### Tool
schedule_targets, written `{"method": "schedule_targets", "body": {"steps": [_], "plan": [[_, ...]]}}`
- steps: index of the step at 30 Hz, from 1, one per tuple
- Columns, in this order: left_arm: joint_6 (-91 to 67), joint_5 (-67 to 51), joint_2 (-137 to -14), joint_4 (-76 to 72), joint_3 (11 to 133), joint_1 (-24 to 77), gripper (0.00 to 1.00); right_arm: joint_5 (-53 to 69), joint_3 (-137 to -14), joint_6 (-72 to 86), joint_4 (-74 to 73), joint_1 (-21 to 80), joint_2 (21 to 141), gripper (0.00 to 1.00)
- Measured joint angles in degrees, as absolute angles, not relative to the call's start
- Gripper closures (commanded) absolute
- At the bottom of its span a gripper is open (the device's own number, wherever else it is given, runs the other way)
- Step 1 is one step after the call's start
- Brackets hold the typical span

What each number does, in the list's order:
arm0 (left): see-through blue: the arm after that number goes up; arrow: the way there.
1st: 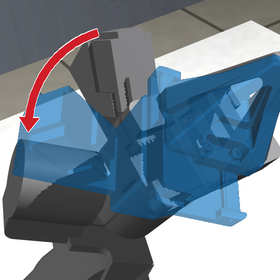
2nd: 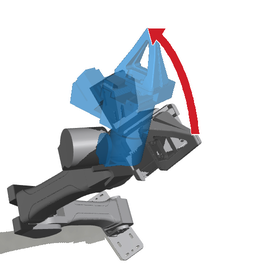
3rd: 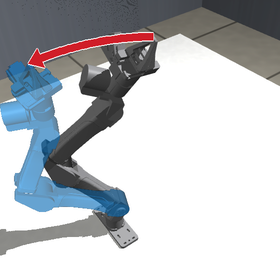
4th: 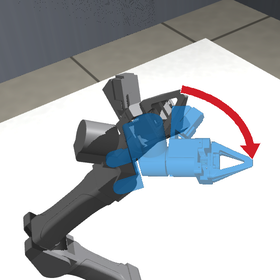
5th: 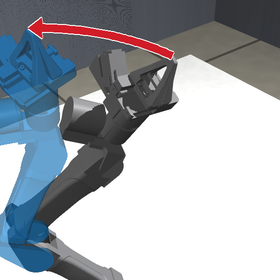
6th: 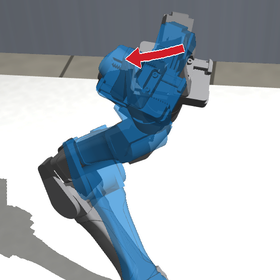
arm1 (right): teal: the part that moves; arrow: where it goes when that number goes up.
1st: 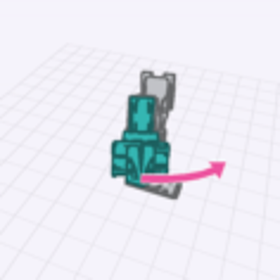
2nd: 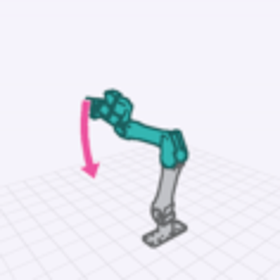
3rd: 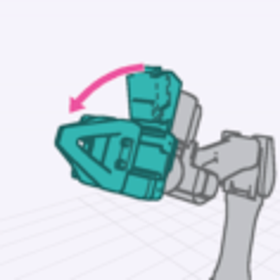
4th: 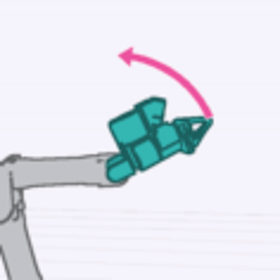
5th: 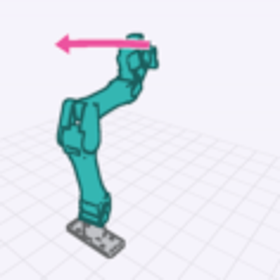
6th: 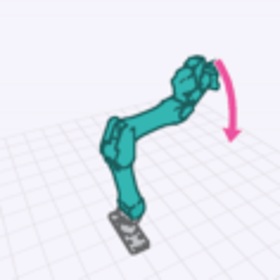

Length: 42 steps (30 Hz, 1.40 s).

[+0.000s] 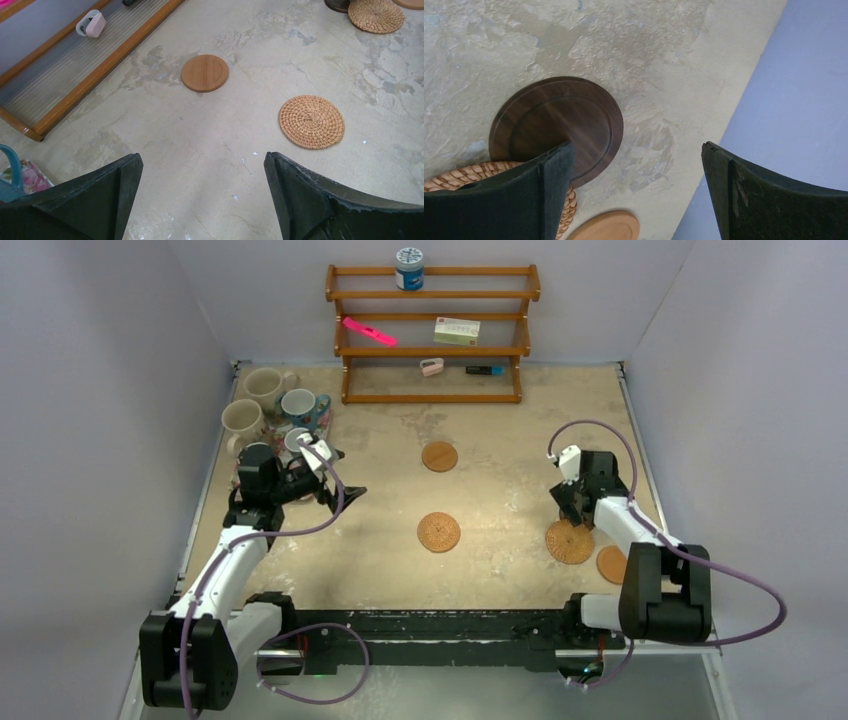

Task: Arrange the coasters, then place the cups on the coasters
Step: Move the coaster to the center of the board.

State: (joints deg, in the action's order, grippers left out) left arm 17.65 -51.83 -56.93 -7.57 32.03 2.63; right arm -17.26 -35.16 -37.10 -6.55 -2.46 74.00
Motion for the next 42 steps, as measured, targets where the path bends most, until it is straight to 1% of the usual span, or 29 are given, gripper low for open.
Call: {"method": "schedule_targets", "body": {"steps": [3,12,19,26,34,38,42], "plan": [[17.6,-51.8,-57.5,-7.5,32.0,2.6,0.00,-15.6,-35.3,-37.8,-5.7,-3.3,75.8,0.01],[17.6,-51.8,-57.8,-6.8,32.0,2.6,0.00,-9.9,-36.0,-38.2,-5.4,-3.3,76.3,0.01],[17.7,-51.8,-57.8,-6.3,32.0,2.6,0.00,-7.4,-41.8,-37.4,-5.9,-1.9,83.0,0.01],[17.8,-51.8,-58.1,-6.3,32.0,2.6,0.00,-7.9,-45.1,-36.1,-4.9,7.9,87.0,0.01],[17.8,-51.8,-58.2,-6.3,32.0,2.6,0.00,-5.9,-54.8,-32.4,-7.7,14.6,95.7,0.01],[17.8,-51.8,-58.2,-6.3,32.0,2.6,0.00,-5.6,-55.1,-32.4,-6.4,19.7,96.2,0.01],[18.1,-51.7,-58.5,-6.3,32.1,2.6,0.00,-1.5,-53.9,-32.1,-6.4,23.6,94.9,0.01]]}}
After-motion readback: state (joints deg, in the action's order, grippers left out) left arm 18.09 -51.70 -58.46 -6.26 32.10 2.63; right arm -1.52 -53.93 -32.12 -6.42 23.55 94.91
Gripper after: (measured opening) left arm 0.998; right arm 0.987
